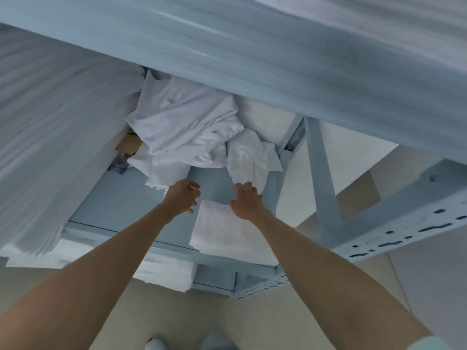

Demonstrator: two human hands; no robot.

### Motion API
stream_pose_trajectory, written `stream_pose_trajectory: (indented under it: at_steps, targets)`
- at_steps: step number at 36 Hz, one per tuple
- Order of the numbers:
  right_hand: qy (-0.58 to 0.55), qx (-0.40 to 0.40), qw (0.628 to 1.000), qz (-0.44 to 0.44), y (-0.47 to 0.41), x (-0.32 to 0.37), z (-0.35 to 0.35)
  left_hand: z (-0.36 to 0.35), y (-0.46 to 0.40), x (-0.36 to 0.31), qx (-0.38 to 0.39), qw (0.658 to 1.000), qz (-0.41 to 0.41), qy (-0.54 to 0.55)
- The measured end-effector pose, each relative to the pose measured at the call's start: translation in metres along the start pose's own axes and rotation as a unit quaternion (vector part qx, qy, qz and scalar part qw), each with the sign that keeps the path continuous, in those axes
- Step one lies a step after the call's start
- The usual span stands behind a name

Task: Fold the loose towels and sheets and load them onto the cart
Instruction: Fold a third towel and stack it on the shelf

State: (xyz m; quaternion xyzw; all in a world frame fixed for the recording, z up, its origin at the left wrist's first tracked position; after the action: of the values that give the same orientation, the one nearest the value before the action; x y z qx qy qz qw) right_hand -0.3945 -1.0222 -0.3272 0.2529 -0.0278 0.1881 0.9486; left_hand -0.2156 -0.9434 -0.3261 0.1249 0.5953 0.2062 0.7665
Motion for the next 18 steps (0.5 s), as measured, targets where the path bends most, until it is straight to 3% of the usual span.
stream_pose_trajectory:
  at_steps: [7, 14, 18]
  targets:
    - [-0.032, 0.009, 0.999, -0.009, -0.021, -0.009, 0.005, -0.018, -0.008, -0.006, 0.046, 0.998, -0.004, 0.032]
    - [-0.04, 0.038, 0.998, -0.018, -0.074, -0.031, 0.005, -0.026, -0.044, -0.004, 0.041, 0.998, -0.009, 0.053]
    - [-0.079, 0.017, 0.997, -0.021, -0.121, -0.045, 0.0, -0.025, -0.073, -0.007, 0.022, 0.997, -0.031, 0.063]
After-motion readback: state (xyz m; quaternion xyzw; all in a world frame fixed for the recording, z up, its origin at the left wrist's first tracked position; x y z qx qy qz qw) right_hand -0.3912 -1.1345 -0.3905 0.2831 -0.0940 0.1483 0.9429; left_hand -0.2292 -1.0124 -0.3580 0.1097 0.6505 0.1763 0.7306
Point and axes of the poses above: each hand's wrist, its own y-axis away from the middle knuckle, its own z-axis out of the back of the hand, x = y × z, the point moved 3 cm from there along -y, towards the middle knuckle, and after that the axes turned 10 degrees about x, right-handed, at the moved point
